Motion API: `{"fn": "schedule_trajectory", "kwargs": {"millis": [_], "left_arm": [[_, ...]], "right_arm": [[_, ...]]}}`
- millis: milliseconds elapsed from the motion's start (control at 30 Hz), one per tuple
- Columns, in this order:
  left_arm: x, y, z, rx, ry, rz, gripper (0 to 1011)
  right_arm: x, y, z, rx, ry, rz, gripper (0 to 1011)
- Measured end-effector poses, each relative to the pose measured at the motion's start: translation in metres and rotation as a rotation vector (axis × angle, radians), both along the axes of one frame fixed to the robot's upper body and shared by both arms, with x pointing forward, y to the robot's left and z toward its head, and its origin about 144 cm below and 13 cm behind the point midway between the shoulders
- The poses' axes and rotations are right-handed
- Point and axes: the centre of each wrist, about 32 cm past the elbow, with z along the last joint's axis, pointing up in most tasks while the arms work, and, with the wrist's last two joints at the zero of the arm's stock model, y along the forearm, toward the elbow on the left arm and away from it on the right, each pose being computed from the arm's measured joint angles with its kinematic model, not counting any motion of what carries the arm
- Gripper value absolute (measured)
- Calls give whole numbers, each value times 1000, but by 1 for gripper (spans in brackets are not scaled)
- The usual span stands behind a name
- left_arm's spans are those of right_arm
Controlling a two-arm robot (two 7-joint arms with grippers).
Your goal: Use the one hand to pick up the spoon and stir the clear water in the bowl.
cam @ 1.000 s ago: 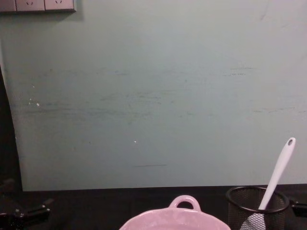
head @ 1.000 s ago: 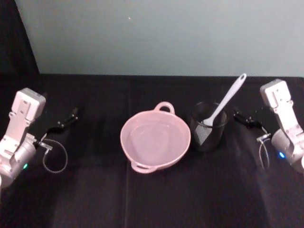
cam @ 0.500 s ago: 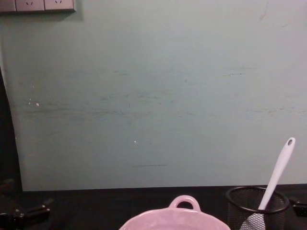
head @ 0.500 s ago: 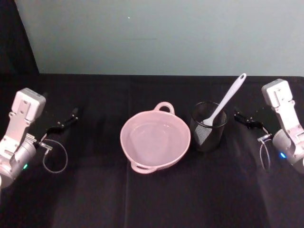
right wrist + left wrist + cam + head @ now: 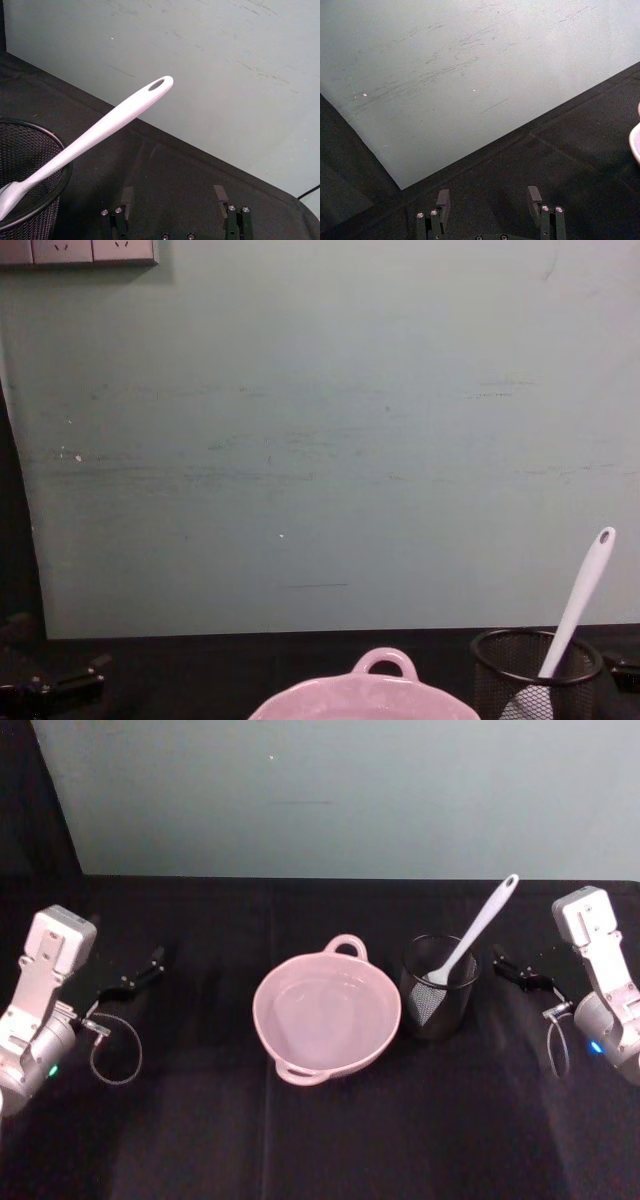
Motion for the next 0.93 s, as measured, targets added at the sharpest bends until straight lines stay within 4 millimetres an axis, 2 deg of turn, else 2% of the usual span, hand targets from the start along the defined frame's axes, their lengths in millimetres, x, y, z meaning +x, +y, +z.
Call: {"fn": "schedule_trajectory", "kwargs": {"millis": [933], "left_arm": [[0, 0, 0, 0, 0, 0, 1011]], "right_arm": [[0, 0, 0, 1, 1, 1, 1003]]}}
